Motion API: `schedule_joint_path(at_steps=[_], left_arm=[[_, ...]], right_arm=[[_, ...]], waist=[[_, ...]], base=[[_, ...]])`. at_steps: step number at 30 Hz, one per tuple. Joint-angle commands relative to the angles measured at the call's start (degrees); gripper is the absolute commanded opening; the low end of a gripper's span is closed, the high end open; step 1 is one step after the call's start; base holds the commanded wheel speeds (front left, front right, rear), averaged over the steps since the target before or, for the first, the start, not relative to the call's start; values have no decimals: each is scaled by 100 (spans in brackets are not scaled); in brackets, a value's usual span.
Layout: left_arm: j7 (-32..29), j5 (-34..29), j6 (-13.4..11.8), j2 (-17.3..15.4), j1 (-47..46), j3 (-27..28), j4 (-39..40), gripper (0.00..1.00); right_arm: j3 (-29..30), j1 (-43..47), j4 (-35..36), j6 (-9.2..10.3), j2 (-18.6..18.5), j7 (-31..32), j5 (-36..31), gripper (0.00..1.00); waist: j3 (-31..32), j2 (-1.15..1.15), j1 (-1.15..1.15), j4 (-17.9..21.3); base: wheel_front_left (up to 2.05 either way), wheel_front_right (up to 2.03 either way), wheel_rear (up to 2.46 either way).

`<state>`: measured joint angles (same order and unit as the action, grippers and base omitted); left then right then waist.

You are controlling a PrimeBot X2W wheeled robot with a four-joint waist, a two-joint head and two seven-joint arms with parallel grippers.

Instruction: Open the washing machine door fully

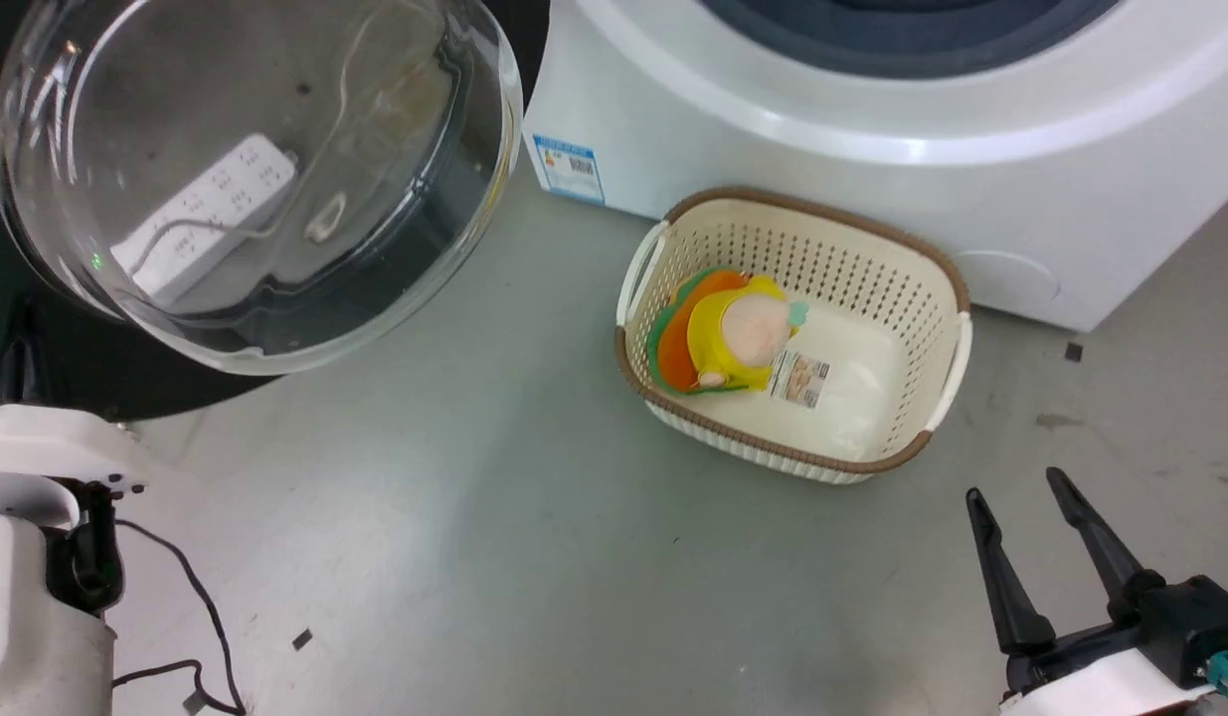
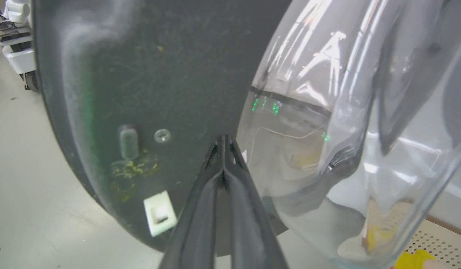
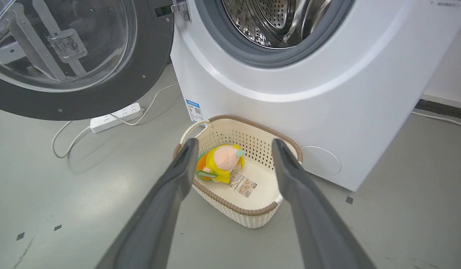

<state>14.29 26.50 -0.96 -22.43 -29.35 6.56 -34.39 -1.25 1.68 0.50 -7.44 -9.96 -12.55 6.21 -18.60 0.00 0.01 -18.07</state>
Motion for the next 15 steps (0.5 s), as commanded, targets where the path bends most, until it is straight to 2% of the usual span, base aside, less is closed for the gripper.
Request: schedule_joint_path(at_steps=[1, 7, 15], left_arm=[[63, -107, 49, 7, 79, -2, 104, 0], [69, -541, 148, 298, 691, -39, 1091, 0], [70, -928, 159, 1173, 1920, -266, 2575, 0]], right_arm=[[34, -85, -44, -5, 67, -58, 30, 100], [143, -134, -201, -5, 273, -172, 0, 100], [545, -150, -165, -5, 560, -241, -241, 100]], waist=[[159, 0, -1, 70], [710, 0, -1, 328], [1466, 0, -1, 944]], base=[[0, 0, 0], [0, 0, 0], [0, 0, 0]])
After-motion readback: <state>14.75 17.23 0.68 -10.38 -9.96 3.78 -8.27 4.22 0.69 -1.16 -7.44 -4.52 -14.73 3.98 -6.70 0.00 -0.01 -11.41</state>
